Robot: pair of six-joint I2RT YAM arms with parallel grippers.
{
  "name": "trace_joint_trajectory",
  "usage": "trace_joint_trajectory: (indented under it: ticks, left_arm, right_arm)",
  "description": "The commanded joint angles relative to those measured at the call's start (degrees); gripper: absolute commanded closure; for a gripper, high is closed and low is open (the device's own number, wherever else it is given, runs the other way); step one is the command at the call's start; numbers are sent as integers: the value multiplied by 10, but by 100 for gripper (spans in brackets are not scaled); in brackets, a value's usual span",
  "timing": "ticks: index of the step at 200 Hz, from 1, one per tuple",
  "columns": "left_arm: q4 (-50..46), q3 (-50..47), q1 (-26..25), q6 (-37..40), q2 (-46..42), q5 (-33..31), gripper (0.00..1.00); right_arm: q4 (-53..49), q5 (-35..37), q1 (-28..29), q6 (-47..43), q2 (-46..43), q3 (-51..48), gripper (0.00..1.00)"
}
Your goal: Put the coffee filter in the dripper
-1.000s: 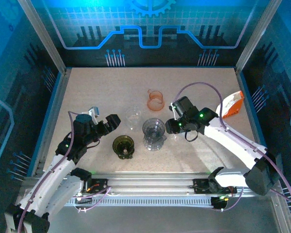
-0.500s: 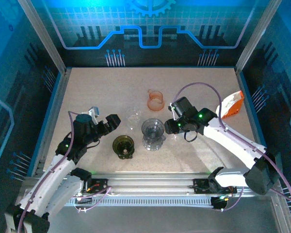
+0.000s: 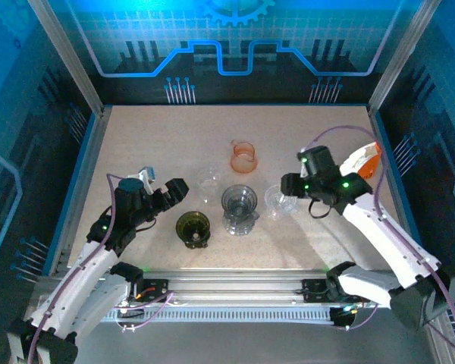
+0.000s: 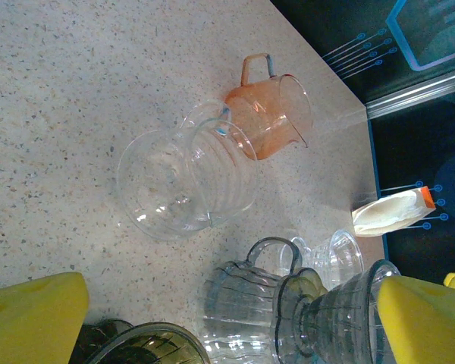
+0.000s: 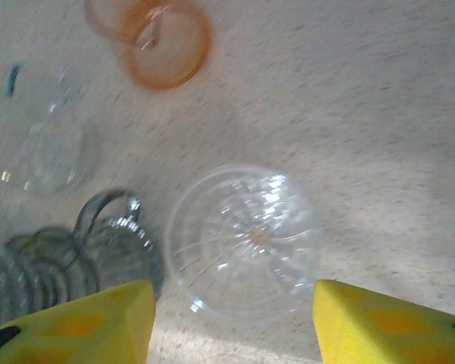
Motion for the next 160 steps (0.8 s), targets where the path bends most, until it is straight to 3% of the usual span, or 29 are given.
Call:
trace_joint_trajectory:
  ticks: [1, 55, 70, 160]
  left_arm:
    - [12, -9, -3, 11, -5, 1, 1]
    - [7, -11, -2, 21, -5, 8, 1]
    - [7, -13, -1, 22, -6, 11, 1]
    - [19, -27, 1, 38, -5, 8, 1]
  right_arm:
    - [20, 7, -77, 17, -21, -9, 42]
    - [113, -27, -308, 42, 16, -49, 43]
    - [132, -32, -349, 46, 41, -50, 43]
    - [164, -17, -460, 49, 188, 38, 45]
